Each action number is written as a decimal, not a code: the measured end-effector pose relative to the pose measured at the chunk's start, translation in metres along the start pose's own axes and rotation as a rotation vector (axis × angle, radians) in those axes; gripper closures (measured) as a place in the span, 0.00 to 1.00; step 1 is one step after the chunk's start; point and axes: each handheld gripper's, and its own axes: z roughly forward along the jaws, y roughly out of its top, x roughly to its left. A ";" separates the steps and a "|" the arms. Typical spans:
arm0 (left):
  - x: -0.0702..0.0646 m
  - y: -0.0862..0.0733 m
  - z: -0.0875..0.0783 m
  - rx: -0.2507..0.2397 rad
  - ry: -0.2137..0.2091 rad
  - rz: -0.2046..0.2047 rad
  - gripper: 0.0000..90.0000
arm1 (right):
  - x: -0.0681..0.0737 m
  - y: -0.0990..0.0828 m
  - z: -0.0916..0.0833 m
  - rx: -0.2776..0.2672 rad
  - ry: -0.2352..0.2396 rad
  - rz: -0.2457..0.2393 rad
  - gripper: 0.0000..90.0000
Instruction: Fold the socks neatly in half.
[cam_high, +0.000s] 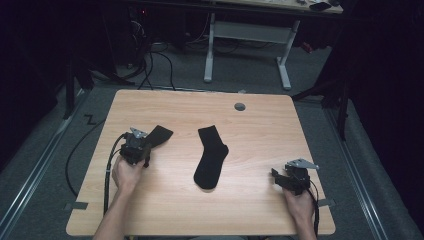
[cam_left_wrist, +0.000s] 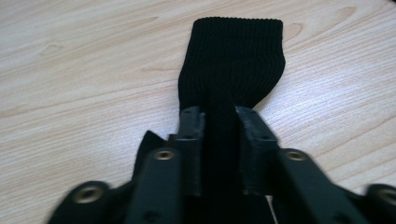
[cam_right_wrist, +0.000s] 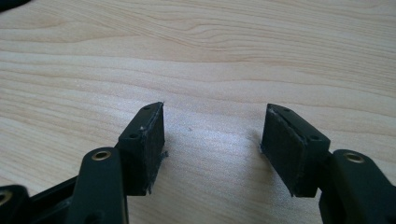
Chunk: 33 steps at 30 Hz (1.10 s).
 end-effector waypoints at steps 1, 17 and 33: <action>0.000 0.000 0.000 0.006 -0.001 0.009 0.91 | 0.000 0.000 0.000 0.000 0.001 0.000 0.43; -0.005 0.021 -0.035 -0.074 -0.112 -0.002 0.96 | 0.000 0.000 0.000 0.001 0.001 0.000 0.42; -0.029 0.042 -0.070 -0.178 -0.238 -0.008 0.96 | 0.000 0.000 0.000 0.003 0.004 -0.001 0.41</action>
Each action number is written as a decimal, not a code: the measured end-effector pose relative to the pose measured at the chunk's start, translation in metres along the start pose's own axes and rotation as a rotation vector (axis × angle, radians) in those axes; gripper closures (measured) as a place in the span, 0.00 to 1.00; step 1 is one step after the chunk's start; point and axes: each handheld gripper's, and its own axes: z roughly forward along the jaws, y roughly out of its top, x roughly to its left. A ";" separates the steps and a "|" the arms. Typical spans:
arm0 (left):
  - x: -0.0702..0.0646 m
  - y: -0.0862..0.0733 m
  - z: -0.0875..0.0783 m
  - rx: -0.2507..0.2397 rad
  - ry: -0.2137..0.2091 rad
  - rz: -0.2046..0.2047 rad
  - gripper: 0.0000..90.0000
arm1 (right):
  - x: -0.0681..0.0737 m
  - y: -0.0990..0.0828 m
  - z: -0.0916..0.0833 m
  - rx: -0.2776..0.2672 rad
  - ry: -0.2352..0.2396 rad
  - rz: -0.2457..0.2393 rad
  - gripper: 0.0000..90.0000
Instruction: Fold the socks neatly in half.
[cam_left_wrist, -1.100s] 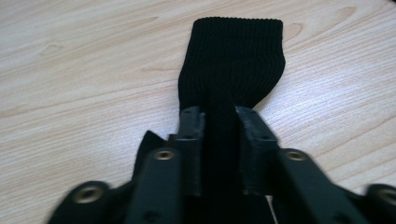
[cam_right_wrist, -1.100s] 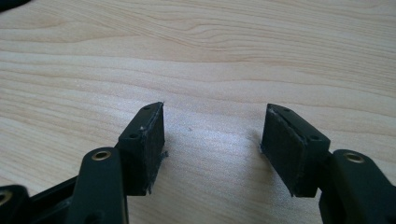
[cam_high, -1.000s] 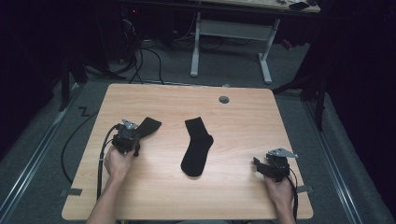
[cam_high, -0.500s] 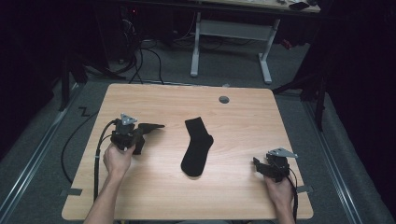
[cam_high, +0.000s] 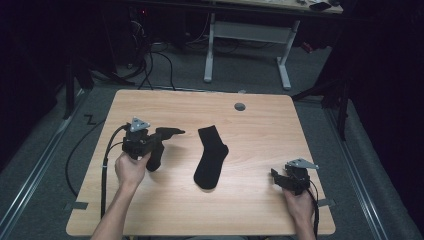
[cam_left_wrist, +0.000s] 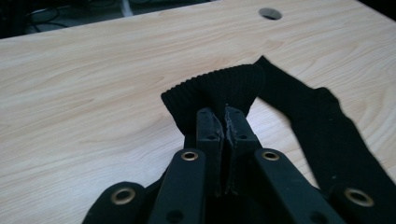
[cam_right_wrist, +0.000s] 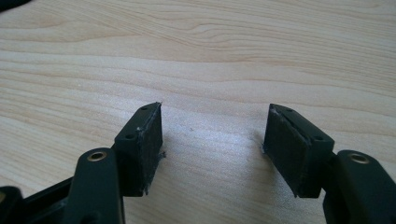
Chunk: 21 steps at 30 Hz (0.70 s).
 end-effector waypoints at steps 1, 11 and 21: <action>-0.002 0.001 0.000 -0.003 -0.002 0.005 0.96 | 0.000 0.000 0.000 0.000 0.000 0.000 0.41; -0.025 0.010 0.009 -0.009 -0.041 0.037 0.96 | 0.000 0.000 0.000 0.000 0.000 0.000 0.41; -0.046 0.022 0.025 -0.010 -0.075 0.048 0.96 | 0.000 0.000 0.000 -0.001 0.000 -0.001 0.41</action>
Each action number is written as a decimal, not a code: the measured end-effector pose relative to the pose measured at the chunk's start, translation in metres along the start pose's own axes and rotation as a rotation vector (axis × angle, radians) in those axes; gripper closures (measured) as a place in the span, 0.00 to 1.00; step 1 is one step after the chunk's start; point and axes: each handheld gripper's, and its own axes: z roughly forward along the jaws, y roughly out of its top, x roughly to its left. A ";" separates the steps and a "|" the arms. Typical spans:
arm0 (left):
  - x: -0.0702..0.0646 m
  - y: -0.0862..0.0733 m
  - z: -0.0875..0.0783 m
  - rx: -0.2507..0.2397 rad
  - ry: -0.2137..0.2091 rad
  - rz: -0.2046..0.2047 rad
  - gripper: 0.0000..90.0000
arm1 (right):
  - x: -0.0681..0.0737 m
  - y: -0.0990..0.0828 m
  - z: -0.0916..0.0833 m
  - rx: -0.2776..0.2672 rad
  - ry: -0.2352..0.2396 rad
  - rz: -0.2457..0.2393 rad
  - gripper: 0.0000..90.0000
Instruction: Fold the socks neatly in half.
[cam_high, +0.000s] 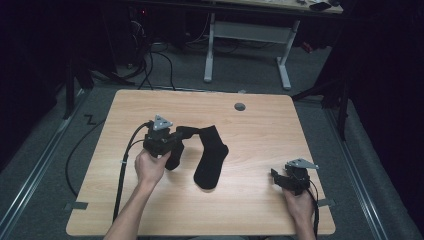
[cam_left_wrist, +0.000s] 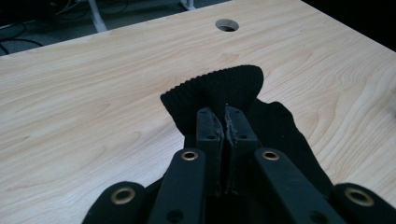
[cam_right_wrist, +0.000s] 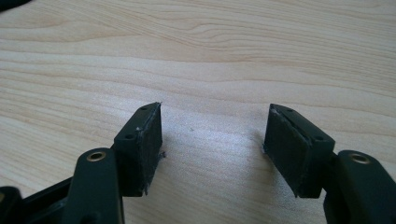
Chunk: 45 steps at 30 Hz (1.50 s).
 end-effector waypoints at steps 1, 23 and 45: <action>-0.001 0.001 0.002 0.004 -0.002 0.000 0.96 | 0.000 0.000 0.000 0.000 0.000 0.000 0.41; -0.019 0.021 0.057 0.033 0.004 -0.032 0.96 | 0.000 0.000 0.000 0.000 -0.001 -0.002 0.41; -0.029 -0.008 0.105 0.162 -0.005 -0.036 0.85 | 0.001 0.000 0.000 0.000 -0.001 -0.003 0.40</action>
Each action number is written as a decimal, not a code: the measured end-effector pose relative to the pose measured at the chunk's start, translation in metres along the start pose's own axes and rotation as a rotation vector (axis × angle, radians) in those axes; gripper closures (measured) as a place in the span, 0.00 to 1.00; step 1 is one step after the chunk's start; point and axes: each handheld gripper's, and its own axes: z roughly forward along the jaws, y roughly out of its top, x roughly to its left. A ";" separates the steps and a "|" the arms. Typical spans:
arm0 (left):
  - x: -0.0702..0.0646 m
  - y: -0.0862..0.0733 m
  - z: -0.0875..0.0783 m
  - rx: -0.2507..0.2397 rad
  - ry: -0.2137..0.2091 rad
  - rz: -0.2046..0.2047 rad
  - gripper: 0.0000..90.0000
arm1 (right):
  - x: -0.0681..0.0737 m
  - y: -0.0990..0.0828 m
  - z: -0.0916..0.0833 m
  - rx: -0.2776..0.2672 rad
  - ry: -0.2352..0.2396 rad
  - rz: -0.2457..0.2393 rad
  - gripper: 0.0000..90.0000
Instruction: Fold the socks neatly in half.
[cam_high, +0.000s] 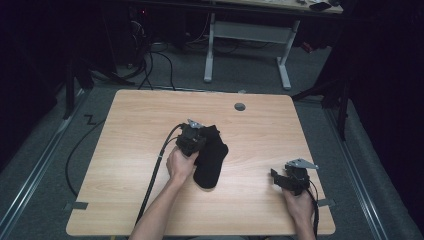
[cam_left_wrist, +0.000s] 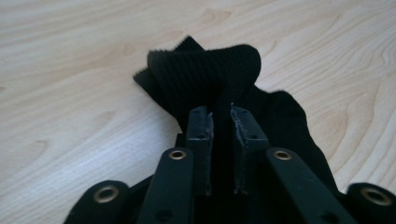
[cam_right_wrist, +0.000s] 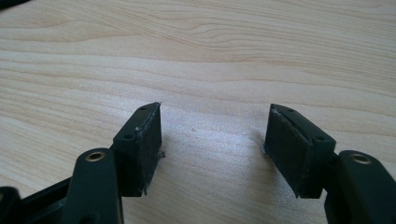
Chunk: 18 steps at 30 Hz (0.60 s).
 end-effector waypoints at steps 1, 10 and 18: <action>0.000 -0.001 0.001 0.004 0.000 0.002 0.82 | 0.000 0.000 0.000 0.000 0.000 0.000 0.40; -0.001 -0.004 -0.009 -0.030 -0.015 0.042 0.60 | 0.000 0.000 0.000 0.000 0.000 0.002 0.40; 0.006 -0.012 -0.043 -0.109 -0.010 0.068 0.54 | 0.000 0.000 0.000 0.000 0.000 0.000 0.40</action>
